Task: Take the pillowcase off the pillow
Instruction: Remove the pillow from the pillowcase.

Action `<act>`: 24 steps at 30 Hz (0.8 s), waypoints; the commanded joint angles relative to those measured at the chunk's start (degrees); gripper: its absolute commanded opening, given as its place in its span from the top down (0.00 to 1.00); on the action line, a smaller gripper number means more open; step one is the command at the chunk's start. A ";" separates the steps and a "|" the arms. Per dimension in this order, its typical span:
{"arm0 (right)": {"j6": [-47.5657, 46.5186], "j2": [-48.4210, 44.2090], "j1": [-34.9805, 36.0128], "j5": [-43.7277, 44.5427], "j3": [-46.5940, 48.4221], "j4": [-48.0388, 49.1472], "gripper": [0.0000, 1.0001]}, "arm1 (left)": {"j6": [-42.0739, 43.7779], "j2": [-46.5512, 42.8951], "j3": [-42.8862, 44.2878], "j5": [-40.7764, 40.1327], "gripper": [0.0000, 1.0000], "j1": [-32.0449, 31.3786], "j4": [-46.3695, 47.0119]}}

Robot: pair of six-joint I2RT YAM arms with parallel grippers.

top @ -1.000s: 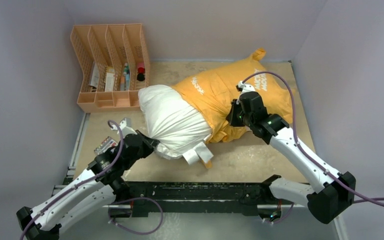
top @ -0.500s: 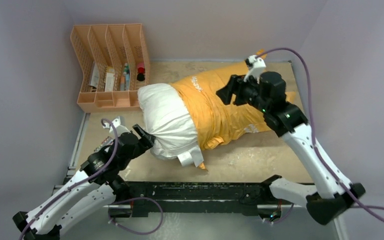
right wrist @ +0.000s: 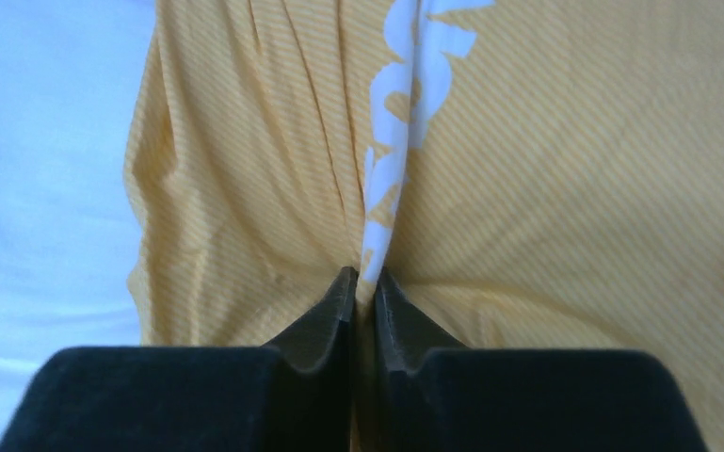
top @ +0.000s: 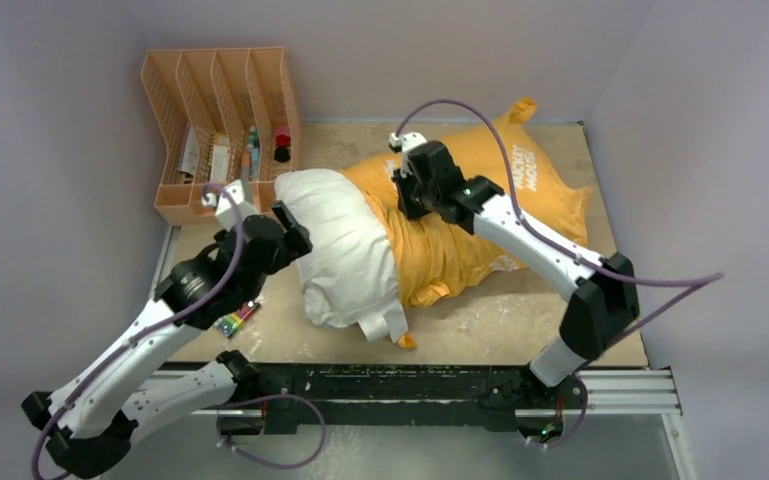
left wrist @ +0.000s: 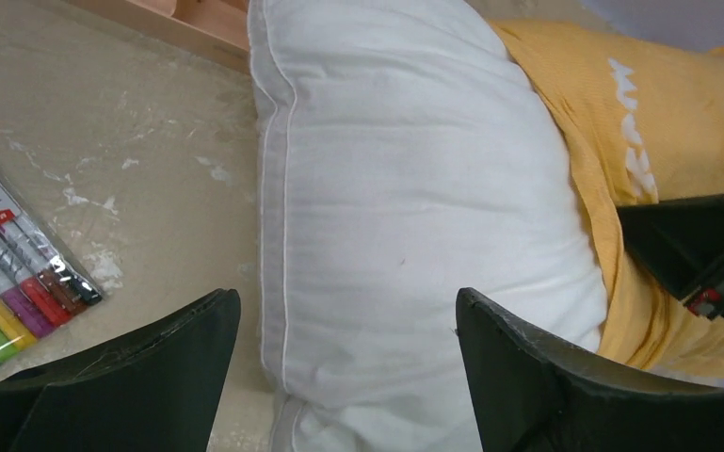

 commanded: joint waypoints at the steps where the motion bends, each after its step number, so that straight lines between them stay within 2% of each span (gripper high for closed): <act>1: 8.08 -10.05 1.61 -3.43 -22.22 -0.87 0.91 | 6.82 9.10 5.87 0.46 0.15 0.56 3.13; 3: 15.88 -15.82 2.21 -8.01 -34.93 6.56 0.95 | 8.46 13.64 6.63 4.72 0.13 2.89 6.69; 6: 27.32 -22.08 2.51 -12.36 -49.33 14.39 0.96 | 9.29 18.89 3.30 17.37 0.13 9.91 14.54; 8: 31.71 -24.18 2.54 -13.67 -53.85 16.91 0.96 | 8.96 21.64 -0.37 19.33 0.13 10.94 18.64; 10: 32.11 -25.10 2.52 -13.29 -53.63 15.91 0.95 | 9.37 23.40 -3.83 21.11 0.13 10.97 20.81; 11: 31.34 -25.05 2.50 -12.38 -51.93 14.32 0.94 | 9.80 24.02 -6.06 22.59 0.18 10.97 22.73; 13: 29.00 -24.36 2.50 -9.90 -46.52 10.32 0.92 | 10.58 24.75 -10.82 25.71 0.61 10.98 26.35; 14: 27.93 -23.71 2.50 -8.62 -42.75 8.18 0.90 | 10.66 24.83 -13.04 27.63 0.87 11.00 27.97; 15: 26.84 -22.93 2.57 -7.48 -38.70 5.69 0.88 | 10.43 24.54 -15.04 28.24 1.00 10.97 28.94; 21: 16.19 -15.03 2.51 -5.25 -10.56 -3.63 0.50 | 12.07 14.14 -26.79 29.99 1.00 10.71 36.99; 24: 12.48 -8.75 2.55 -5.26 1.79 -4.78 0.36 | 15.76 11.40 -25.93 28.50 1.00 10.70 35.73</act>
